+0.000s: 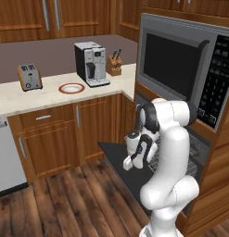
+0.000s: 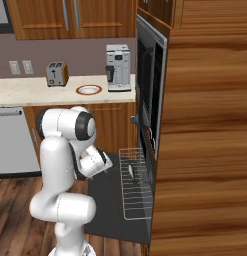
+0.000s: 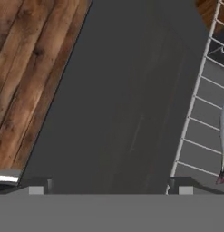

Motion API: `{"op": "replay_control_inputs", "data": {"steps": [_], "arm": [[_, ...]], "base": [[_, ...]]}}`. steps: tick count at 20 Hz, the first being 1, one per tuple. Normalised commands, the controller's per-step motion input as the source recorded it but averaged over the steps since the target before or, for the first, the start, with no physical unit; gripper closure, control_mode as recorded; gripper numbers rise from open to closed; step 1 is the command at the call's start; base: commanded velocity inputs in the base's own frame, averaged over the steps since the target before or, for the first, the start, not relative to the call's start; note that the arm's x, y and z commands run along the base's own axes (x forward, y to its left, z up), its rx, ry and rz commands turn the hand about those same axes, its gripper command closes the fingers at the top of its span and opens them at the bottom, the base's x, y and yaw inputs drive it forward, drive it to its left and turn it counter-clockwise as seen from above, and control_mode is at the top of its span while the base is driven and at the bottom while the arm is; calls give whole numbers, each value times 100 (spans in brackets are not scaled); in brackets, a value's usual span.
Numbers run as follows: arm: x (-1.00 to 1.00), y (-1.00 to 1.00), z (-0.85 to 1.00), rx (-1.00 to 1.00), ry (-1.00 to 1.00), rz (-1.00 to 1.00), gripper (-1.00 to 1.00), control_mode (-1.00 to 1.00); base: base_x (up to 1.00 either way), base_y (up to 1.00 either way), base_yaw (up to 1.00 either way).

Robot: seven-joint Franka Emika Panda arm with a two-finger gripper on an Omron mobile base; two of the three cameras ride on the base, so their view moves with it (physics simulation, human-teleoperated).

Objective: Place the fish on the rack of the oven, and slide the rack back inside. Close the oven door.

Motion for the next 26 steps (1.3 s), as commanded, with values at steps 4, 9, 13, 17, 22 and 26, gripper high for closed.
{"op": "replay_control_inputs", "data": {"steps": [4, 9, 13, 17, 22, 26], "arm": [[16, -12, 0, 0, 0, 25, -100, -100], [38, -1, 0, 0, 0, 22, -100, -100], [46, 0, 0, 0, -3, 24, -100, -100], [46, 0, 0, 0, -3, 24, -100, -100], [28, -1, -3, -3, 0, 18, -100, -100], [5, -4, -9, -12, 4, 15, -100, -100]], "base": [[0, 0, 0], [0, 0, 0], [0, 0, 0], [0, 0, 0], [0, 0, 0], [0, 0, 0]]}}
